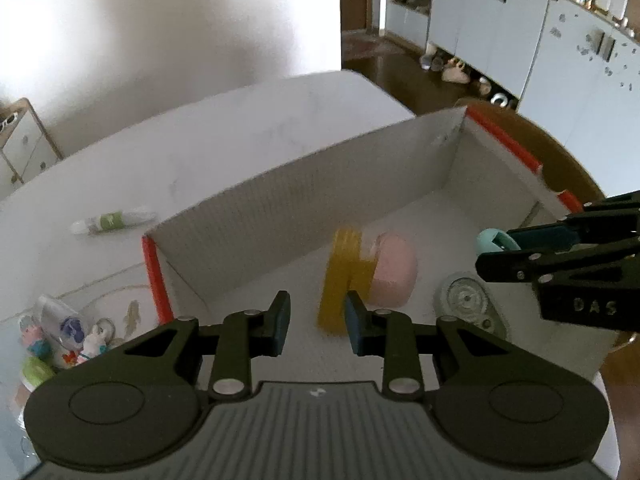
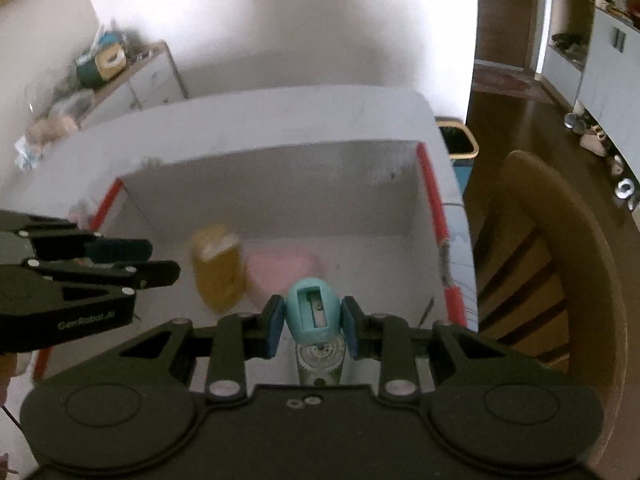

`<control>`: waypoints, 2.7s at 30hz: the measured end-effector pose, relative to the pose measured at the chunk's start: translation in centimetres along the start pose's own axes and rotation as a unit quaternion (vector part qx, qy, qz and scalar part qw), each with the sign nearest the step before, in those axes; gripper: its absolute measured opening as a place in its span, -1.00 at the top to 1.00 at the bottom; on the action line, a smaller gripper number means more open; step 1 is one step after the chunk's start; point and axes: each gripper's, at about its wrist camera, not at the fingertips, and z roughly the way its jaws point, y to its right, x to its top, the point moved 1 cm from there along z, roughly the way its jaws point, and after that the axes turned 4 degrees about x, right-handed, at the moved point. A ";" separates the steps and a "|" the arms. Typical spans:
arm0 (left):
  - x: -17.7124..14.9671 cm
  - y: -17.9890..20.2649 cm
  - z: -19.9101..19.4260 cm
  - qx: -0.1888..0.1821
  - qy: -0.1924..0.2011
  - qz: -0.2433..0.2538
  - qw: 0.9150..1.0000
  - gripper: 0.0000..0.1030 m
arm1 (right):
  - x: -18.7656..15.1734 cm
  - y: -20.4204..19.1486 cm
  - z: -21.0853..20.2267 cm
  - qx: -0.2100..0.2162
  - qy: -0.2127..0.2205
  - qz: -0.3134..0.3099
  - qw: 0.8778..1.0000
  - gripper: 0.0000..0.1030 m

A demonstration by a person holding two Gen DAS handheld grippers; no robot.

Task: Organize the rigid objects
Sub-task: 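Carry the yellow box and teal sharpener into the red box, then open both tools to drop the yellow box and sharpener in the box, then move both tools back toward the toothpick jar and green highlighter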

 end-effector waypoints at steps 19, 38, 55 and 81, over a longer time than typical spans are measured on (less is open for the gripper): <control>-1.1 0.3 2.1 0.004 -0.056 -0.031 0.998 0.43 | 0.8 0.0 3.4 -0.028 -0.057 -0.037 0.997 0.34; -1.9 -0.2 -4.0 0.030 0.014 -0.067 0.997 0.43 | 0.3 -2.5 -2.2 0.009 -0.008 -0.047 0.999 -0.09; -4.9 -2.0 -11.1 0.021 0.090 -0.089 0.992 -0.31 | -1.0 -6.2 -7.1 0.054 0.043 -0.051 0.996 -0.34; -12.1 -15.7 -16.0 0.010 0.144 -0.138 0.980 -0.73 | -2.5 -17.3 -8.9 0.077 0.097 -0.053 0.991 -0.99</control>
